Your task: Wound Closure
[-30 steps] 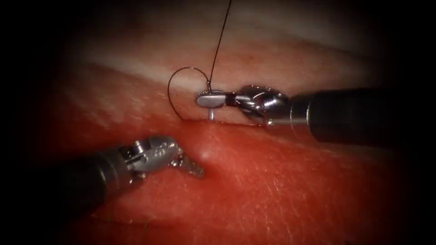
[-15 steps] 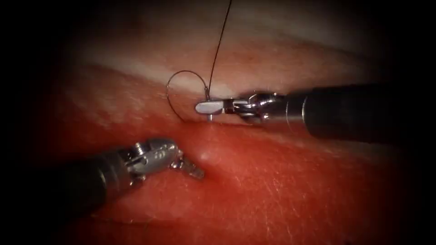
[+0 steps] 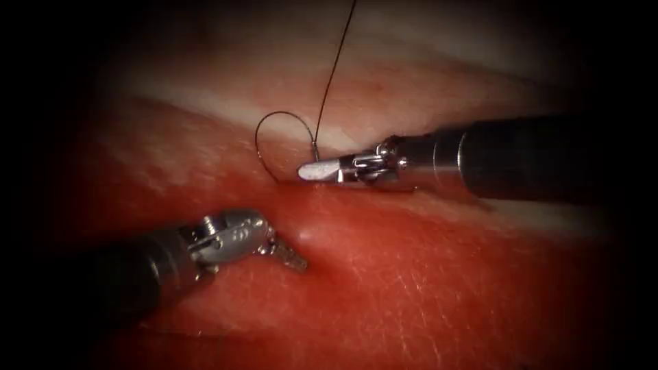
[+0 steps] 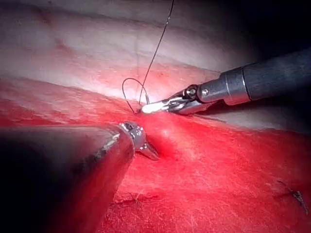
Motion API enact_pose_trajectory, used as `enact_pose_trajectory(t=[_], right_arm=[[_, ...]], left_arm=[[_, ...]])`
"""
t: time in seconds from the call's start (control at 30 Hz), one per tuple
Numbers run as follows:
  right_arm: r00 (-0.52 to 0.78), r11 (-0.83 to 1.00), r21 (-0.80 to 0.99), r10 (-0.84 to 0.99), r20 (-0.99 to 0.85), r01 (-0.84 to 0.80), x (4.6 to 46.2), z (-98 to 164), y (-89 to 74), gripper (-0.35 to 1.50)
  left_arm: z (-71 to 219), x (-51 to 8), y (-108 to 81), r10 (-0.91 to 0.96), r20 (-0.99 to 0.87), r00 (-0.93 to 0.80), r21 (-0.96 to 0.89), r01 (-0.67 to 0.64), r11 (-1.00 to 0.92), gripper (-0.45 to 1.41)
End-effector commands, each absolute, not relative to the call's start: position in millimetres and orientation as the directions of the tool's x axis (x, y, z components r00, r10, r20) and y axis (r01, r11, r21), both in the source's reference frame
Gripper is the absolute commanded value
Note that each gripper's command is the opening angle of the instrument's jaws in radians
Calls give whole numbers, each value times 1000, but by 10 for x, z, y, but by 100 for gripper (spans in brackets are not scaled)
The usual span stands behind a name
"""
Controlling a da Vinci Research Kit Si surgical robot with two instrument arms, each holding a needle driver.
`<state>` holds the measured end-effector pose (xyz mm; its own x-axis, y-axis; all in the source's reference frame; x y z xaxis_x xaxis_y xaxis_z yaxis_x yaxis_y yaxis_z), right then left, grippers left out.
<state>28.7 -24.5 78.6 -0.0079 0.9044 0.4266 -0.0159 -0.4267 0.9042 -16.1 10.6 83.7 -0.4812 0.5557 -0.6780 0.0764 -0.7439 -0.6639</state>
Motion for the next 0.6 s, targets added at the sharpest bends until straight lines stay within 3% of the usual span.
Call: enact_pose_trajectory(t=[0.03,0.6], right_arm=[[3,-430,903,903,430,-10,297,787,-245,-35],[31,-480,877,877,480,-5,300,777,-251,-35]], left_arm=[[843,-165,107,555,-679,-481,-664,78,-744,-45],[843,-164,107,555,-679,-481,-664,78,-744,-45]])
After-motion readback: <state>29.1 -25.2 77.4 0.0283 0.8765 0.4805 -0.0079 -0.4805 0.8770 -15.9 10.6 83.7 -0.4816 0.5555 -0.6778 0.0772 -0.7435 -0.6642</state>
